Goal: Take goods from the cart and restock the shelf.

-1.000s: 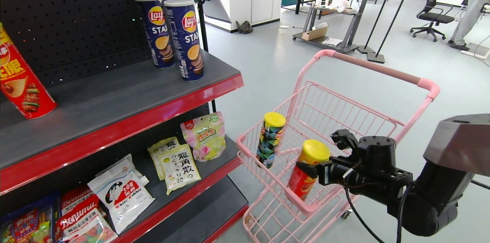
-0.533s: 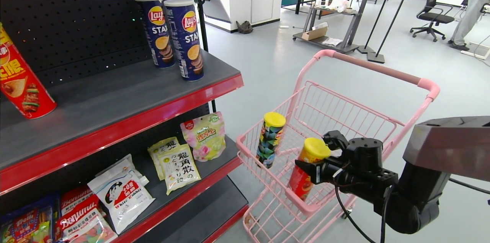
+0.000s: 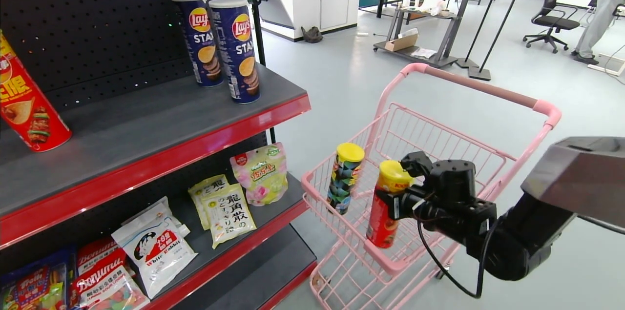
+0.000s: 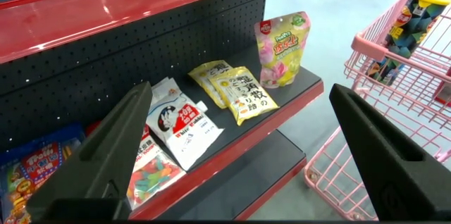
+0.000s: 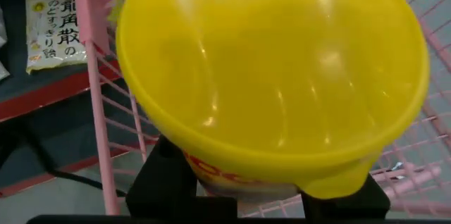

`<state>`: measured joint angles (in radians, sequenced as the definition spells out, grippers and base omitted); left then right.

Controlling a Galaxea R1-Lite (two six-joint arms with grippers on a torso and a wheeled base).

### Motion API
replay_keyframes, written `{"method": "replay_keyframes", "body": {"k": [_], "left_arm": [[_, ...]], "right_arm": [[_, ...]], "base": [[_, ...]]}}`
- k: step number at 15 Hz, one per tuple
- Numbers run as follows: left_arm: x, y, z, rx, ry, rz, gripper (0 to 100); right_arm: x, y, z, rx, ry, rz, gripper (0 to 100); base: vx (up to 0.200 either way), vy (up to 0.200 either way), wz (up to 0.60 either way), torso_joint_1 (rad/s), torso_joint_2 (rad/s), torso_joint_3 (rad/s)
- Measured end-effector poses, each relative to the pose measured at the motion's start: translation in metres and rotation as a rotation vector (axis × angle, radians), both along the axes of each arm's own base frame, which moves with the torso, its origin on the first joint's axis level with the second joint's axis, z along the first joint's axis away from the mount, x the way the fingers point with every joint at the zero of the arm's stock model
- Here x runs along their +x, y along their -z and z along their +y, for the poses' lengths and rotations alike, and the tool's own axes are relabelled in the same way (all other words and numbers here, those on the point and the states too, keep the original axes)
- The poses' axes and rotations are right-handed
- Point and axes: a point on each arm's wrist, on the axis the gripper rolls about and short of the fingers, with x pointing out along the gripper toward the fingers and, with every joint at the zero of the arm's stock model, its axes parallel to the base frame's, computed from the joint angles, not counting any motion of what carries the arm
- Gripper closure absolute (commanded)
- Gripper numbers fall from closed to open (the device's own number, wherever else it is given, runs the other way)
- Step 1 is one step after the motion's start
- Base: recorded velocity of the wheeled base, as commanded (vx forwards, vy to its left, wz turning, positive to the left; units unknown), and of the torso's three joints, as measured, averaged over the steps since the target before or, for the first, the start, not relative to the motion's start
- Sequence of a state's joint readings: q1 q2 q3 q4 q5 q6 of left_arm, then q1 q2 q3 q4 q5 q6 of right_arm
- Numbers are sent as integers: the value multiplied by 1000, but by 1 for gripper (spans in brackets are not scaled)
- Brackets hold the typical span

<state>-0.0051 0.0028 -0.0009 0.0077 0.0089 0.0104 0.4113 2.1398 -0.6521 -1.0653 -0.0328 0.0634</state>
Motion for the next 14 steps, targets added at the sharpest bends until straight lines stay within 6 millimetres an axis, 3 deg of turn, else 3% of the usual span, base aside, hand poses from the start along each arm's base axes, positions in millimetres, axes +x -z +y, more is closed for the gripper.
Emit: {"method": "replay_keyframes", "body": {"k": [3,6,8,10,12,14], "left_arm": [[0,0,0,0,0,0,0],[0,0,0,0,0,0,0],[0,0,0,0,0,0,0],[0,0,0,0,0,0,0],[0,0,0,0,0,0,0],[0,0,0,0,1,1,0]], "right_arm": [[18,-66,4,-54,10,-59,100],[3,-143,-9,-168,55,-96,100],[-27,-185,-21,-176,73,-135,100],[-70,-213,-37,-183,77,-145,100],[-123,-223,-60,-190,85,-135,100],[-174,-213,-88,-213,148,-110,100]], "base": [[0,0,0,0,0,0],[0,0,0,0,0,0],[0,0,0,0,0,0],[0,0,0,0,0,0],[0,0,0,0,0,0],[0,0,0,0,0,0]]}}
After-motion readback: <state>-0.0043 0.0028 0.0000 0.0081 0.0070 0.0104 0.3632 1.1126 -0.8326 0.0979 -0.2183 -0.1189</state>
